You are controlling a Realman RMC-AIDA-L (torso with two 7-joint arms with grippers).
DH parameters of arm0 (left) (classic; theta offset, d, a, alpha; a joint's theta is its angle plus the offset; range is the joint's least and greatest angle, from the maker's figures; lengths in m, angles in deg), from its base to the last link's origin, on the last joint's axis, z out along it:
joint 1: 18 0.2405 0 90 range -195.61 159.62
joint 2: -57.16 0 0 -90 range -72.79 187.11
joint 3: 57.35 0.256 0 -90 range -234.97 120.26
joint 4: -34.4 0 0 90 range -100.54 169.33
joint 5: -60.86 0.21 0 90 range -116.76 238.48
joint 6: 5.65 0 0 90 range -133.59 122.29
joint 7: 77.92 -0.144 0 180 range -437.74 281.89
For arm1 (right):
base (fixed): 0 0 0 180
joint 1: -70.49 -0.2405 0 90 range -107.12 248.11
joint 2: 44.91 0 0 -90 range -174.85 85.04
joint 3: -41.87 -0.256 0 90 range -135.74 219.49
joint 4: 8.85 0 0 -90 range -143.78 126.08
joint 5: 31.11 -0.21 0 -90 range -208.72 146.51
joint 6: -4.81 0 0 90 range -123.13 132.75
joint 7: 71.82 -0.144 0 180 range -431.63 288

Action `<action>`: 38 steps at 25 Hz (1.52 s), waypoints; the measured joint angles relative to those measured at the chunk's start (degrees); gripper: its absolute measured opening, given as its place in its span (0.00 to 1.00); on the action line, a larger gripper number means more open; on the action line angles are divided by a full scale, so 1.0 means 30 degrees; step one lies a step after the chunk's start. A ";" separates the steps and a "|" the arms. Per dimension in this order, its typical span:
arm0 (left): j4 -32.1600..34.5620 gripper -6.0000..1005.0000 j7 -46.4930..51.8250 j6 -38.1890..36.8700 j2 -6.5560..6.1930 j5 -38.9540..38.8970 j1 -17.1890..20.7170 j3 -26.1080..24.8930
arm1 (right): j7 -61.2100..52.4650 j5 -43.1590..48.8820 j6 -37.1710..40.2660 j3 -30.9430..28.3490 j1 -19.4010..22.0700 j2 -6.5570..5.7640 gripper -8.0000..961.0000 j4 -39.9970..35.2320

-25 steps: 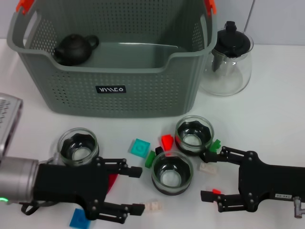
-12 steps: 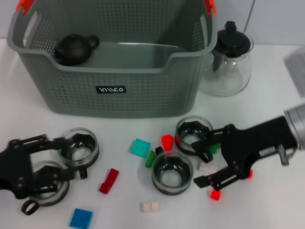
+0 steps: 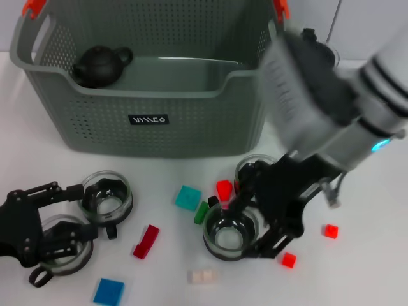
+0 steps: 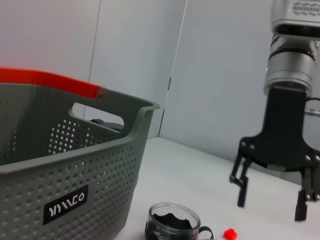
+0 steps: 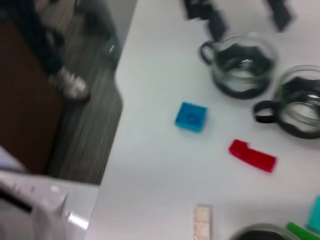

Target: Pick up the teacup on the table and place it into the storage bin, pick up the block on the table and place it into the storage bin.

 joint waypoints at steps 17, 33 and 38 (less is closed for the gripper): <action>-0.0349 0.78 0.0000 0.0375 0.0055 -0.0002 0.0043 0.0007 | -0.2758 0.0798 -0.6339 0.7570 0.0476 0.0123 0.62 0.1458; -0.0341 0.78 0.0001 0.0364 0.0115 -0.0003 -0.0020 0.0034 | -0.2988 0.0667 -0.7488 0.8227 0.0732 0.0068 0.40 0.2658; -0.0341 0.78 0.0001 0.0364 0.0114 -0.0002 -0.0033 -0.0012 | -0.3008 0.0666 -0.6264 0.7282 0.0757 0.0018 0.24 0.1824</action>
